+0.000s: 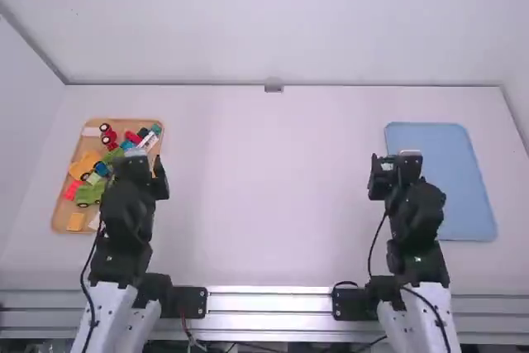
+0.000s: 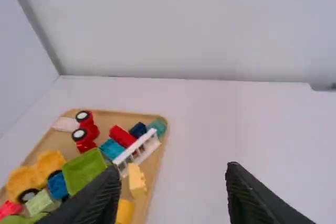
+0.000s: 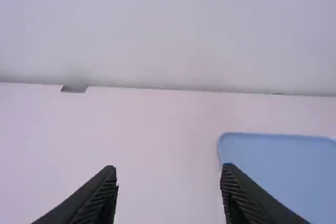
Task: Assemble lego blocks to make yellow taxi
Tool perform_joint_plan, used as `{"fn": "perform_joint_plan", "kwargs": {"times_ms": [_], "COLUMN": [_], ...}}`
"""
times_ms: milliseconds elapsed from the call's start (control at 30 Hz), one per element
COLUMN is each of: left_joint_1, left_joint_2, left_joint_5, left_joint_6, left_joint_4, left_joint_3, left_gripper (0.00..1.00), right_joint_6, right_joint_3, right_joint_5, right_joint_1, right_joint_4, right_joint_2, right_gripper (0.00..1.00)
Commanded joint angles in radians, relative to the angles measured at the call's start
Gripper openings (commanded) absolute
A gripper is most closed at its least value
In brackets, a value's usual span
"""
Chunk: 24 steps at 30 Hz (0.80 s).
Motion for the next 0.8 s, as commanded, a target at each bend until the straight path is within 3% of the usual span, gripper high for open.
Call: {"fn": "perform_joint_plan", "kwargs": {"times_ms": [0, 400, 567, 767], "left_joint_1": [-0.01, 0.006, 0.117, 0.338], "left_joint_2": [0.026, 0.131, 0.231, 0.43], "left_joint_5": [-0.121, -0.431, -0.37, -0.248], "left_joint_6": [-0.036, -0.077, -0.083, -0.127], "left_joint_4": [-0.005, -0.122, -0.289, -0.506], "left_joint_3": [0.069, 0.28, 0.452, 0.706], "left_gripper": [0.58, 0.79, 0.86, 0.93], "right_joint_6": [-0.015, -0.054, -0.065, -0.076], "right_joint_3": [0.079, 0.268, 0.328, 0.39], "right_joint_5": [-0.002, -0.01, -0.002, -0.004], "right_joint_1": [0.019, 0.106, 0.121, 0.132], "right_joint_4": [0.005, 0.031, 0.051, 0.057], "right_joint_2": [0.058, 0.302, 0.376, 0.456], "right_gripper": [0.58, 0.8, 0.86, 0.93]}}
